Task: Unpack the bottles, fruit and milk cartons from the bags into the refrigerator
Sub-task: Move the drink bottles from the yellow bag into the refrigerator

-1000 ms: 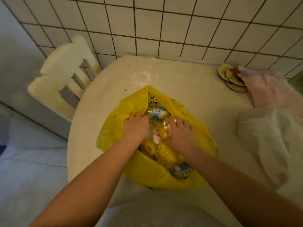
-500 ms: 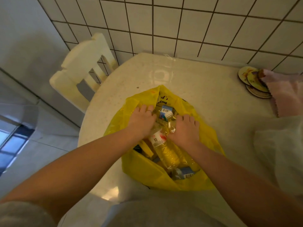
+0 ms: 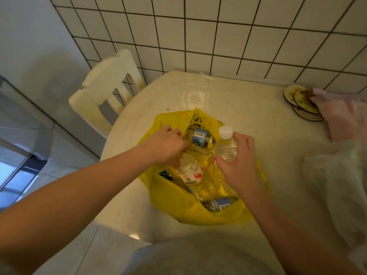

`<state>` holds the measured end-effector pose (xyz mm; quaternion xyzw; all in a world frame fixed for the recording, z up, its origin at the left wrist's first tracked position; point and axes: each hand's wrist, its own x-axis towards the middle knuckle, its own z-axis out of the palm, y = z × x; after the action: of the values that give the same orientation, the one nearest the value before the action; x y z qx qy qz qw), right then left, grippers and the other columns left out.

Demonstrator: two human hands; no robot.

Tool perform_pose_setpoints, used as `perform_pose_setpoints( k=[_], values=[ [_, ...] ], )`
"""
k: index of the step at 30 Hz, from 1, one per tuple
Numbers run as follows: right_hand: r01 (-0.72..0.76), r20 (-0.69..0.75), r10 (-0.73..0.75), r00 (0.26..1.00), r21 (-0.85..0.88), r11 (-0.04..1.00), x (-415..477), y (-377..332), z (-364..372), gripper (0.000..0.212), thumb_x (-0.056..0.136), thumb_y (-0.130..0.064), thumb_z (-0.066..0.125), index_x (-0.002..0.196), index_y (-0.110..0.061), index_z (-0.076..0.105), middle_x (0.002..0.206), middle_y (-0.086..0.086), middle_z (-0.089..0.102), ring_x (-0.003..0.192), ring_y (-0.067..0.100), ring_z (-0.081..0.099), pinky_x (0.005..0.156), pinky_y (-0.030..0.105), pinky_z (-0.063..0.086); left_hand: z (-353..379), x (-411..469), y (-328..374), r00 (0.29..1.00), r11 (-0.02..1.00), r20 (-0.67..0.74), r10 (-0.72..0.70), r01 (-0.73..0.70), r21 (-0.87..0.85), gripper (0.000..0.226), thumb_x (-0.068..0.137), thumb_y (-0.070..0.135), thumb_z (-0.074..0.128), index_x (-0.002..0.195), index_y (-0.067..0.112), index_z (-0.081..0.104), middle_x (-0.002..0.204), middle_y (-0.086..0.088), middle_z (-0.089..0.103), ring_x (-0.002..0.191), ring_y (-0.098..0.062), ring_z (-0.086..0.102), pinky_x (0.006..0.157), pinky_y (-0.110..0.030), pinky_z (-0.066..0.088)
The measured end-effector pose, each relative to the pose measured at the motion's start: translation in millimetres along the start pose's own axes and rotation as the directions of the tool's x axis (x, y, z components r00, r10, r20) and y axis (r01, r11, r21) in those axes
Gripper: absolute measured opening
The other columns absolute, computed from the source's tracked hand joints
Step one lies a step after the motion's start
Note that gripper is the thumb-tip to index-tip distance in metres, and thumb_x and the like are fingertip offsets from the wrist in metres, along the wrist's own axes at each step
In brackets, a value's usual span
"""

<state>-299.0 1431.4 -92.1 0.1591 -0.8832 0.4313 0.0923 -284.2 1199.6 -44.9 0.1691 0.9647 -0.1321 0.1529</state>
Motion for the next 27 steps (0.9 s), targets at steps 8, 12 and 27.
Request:
perform_pose_setpoints(
  k=[8, 12, 27],
  values=[
    [-0.013, -0.107, 0.025, 0.994, 0.114, 0.993, -15, -15, -20, 0.066, 0.070, -0.011, 0.088, 0.123, -0.002, 0.049, 0.115, 0.000, 0.039, 0.101, 0.000, 0.039, 0.091, -0.003, 0.027, -4, -15, 4, 0.959, 0.990, 0.277, -0.060, 0.094, -0.109, 0.070, 0.085, 0.071, 0.056, 0.136, 0.025, 0.047, 0.107, 0.001, 0.060, 0.120, -0.025, 0.048, 0.101, -0.043, 0.033],
    [-0.002, -0.114, 0.016, 0.993, 0.129, 0.992, -21, -22, -29, 0.067, 0.071, -0.013, 0.088, 0.124, -0.003, 0.049, 0.117, 0.000, 0.040, 0.103, -0.002, 0.039, 0.093, -0.003, 0.027, -12, -10, 10, 0.952, 0.927, 0.282, -0.123, 0.211, -0.311, 0.059, 0.088, 0.066, 0.057, 0.133, 0.029, 0.050, 0.106, 0.005, 0.056, 0.119, -0.026, 0.053, 0.100, -0.041, 0.031],
    [-0.022, -0.054, 0.030, 0.998, 0.141, 0.990, -31, -23, -46, 0.066, 0.073, -0.019, 0.087, 0.126, -0.010, 0.049, 0.117, -0.005, 0.041, 0.104, -0.002, 0.041, 0.089, -0.004, 0.028, -37, -2, 13, 0.913, 0.948, 0.357, -0.199, 0.272, -0.167, 0.040, 0.082, 0.053, 0.066, 0.115, 0.031, 0.059, 0.104, 0.006, 0.063, 0.093, -0.017, 0.060, 0.075, -0.032, 0.050]
  ],
)
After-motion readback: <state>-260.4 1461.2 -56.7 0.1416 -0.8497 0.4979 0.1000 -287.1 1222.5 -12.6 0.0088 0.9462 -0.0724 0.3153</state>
